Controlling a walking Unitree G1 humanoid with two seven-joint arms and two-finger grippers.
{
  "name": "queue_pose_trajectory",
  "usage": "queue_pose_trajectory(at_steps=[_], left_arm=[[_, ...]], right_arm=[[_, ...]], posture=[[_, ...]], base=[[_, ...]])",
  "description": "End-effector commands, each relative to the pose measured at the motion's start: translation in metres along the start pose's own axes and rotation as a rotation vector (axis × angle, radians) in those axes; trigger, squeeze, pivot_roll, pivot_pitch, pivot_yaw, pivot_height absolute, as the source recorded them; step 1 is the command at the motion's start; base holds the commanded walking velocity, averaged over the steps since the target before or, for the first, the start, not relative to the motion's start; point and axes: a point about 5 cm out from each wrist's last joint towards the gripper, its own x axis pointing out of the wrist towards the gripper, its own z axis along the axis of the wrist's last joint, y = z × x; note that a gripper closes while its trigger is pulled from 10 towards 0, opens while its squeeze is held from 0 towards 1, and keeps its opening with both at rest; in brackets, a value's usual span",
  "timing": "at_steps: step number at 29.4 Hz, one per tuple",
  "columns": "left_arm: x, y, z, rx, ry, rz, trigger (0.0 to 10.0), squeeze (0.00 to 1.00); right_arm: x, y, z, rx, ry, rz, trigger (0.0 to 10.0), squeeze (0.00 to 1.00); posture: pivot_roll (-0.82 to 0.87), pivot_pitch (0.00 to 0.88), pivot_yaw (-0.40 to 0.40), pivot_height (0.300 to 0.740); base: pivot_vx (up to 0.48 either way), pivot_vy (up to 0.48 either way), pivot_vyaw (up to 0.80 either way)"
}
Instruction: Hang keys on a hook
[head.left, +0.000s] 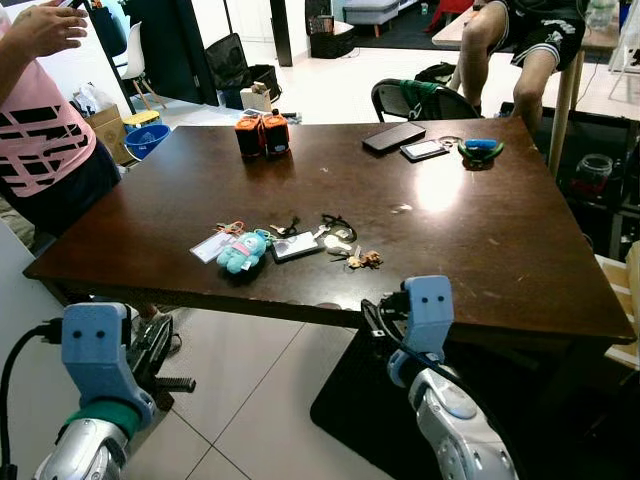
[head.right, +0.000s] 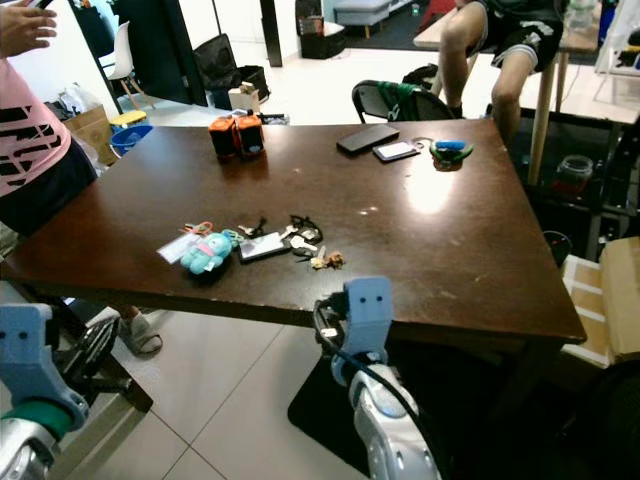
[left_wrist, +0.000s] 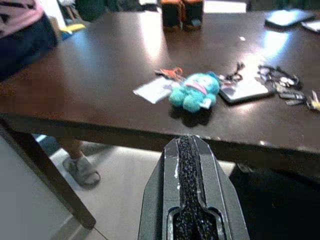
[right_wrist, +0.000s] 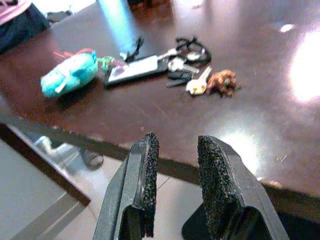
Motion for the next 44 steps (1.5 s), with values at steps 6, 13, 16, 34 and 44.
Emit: queue_pose_trajectory(at_steps=[6, 13, 16, 34, 44], left_arm=[[-0.006, -0.010, -0.002, 0.021, 0.014, 0.007, 10.0, 0.00], [-0.003, -0.018, -0.008, 0.080, 0.085, -0.070, 10.0, 0.00], [0.003, -0.017, -0.008, 0.105, 0.101, -0.096, 10.0, 0.00], [-0.007, -0.011, -0.024, 0.097, 0.124, 0.069, 10.0, 0.00], [-0.017, -0.016, -0.033, 0.087, 0.148, 0.106, 10.0, 0.00]], right_arm=[[-0.003, 0.004, -0.011, -0.005, 0.040, 0.005, 10.0, 0.00], [-0.002, 0.013, -0.016, 0.006, 0.077, 0.041, 10.0, 0.00], [-0.002, 0.018, -0.018, -0.020, 0.093, 0.039, 10.0, 0.00], [-0.005, 0.014, -0.029, -0.083, 0.151, 0.106, 10.0, 0.00], [-0.005, 0.008, -0.031, -0.127, 0.165, 0.148, 10.0, 0.00]], posture=[[0.06, 0.114, 0.251, 0.740], [0.07, 0.119, 0.381, 0.740], [0.07, 0.120, 0.400, 0.740], [0.01, 0.132, 0.152, 0.740], [0.01, 0.137, 0.066, 0.740]], base=[[0.000, 0.000, 0.00], [0.000, 0.000, 0.00], [0.000, 0.000, 0.00], [0.000, 0.000, 0.00], [0.000, 0.000, 0.00]])
